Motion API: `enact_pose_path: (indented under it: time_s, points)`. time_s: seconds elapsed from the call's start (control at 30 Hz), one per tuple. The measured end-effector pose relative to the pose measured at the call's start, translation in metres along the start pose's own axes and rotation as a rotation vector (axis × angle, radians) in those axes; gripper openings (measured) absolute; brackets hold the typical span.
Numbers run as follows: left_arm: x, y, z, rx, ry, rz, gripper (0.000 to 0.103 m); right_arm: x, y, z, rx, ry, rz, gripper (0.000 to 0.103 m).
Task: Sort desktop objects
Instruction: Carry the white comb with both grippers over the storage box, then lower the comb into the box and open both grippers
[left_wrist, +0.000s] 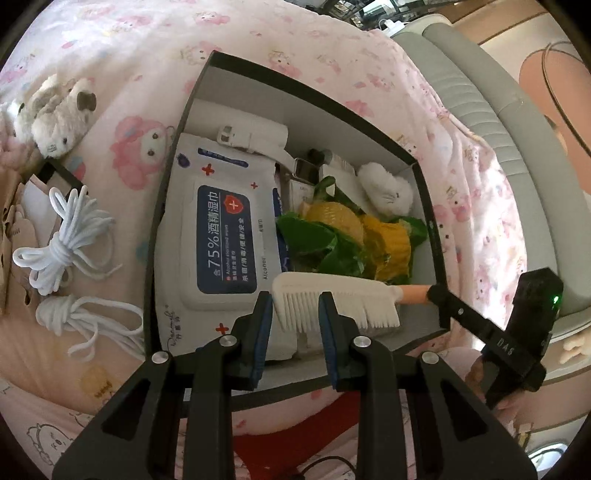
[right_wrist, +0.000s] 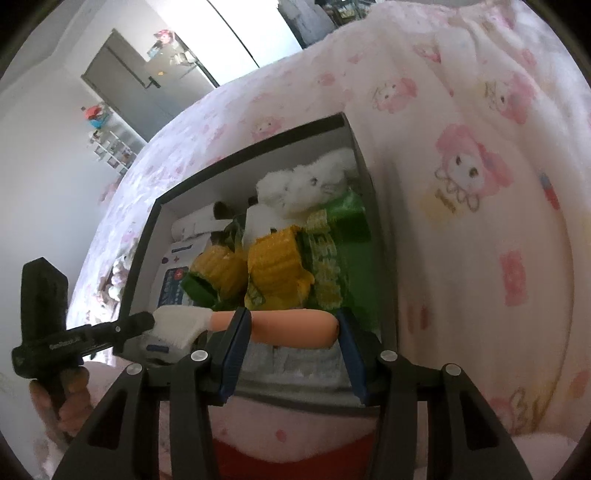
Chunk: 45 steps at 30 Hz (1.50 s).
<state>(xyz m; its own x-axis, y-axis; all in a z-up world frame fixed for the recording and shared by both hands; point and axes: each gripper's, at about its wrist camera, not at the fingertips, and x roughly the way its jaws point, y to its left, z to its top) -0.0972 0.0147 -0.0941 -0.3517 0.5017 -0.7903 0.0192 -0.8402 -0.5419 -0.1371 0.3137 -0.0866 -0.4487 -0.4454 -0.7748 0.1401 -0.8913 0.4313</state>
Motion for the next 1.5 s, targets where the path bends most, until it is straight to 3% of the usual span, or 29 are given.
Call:
enact_pose_path:
  time_s: [0.33,0.47,0.57,0.77,1.03,1.23,1.37,1.5]
  points:
    - [0.007,-0.007,-0.007,0.038,0.015,0.074,0.024,-0.001,0.007,-0.008,-0.057,-0.005,-0.036,0.044]
    - [0.015,-0.01,-0.007,0.063,0.042,0.108,0.024,-0.004,0.016,-0.012,-0.103,-0.013,-0.094,0.044]
    - [0.018,-0.01,-0.006,0.067,0.055,0.104,0.024,-0.011,0.028,-0.011,-0.165,-0.047,-0.155,0.044]
    - [0.014,-0.007,-0.003,0.065,0.029,0.067,0.024,-0.009,0.039,-0.006,-0.186,-0.012,-0.138,0.044]
    - [0.012,-0.005,0.014,0.033,-0.032,0.072,0.024,0.011,0.046,-0.006,-0.216,-0.006,-0.132,0.044]
    - [0.033,-0.008,0.019,0.031,0.02,0.055,0.025,0.024,0.039,-0.01,-0.212,0.006,-0.198,0.043]
    - [0.045,-0.014,0.007,0.053,0.087,0.091,0.025,0.024,0.04,-0.012,-0.219,-0.005,-0.214,0.043]
    - [0.037,-0.015,0.004,0.046,0.061,0.063,0.025,0.022,0.038,-0.011,-0.206,-0.015,-0.197,0.043]
